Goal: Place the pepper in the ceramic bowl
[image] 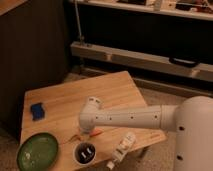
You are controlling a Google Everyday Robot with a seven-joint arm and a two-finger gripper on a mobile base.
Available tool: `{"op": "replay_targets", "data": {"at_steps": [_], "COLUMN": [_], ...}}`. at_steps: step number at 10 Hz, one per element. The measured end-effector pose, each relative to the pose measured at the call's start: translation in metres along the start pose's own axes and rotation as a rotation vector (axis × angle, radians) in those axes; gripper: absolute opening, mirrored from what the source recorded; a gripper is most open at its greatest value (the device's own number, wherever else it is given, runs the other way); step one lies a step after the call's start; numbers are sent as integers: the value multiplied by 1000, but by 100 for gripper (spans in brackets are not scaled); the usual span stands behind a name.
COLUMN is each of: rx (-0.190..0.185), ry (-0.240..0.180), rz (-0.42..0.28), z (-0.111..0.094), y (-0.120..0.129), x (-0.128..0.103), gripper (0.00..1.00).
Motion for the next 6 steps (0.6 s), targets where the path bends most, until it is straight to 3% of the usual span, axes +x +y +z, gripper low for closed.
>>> {"op": "replay_targets", "data": {"at_steps": [4, 6], "rx": [-11, -3], "ry": [-37, -73], "rz": [-37, -104], "z": [-9, -31], "y": [-1, 8], "x": [-25, -65], "gripper": [11, 11]}}
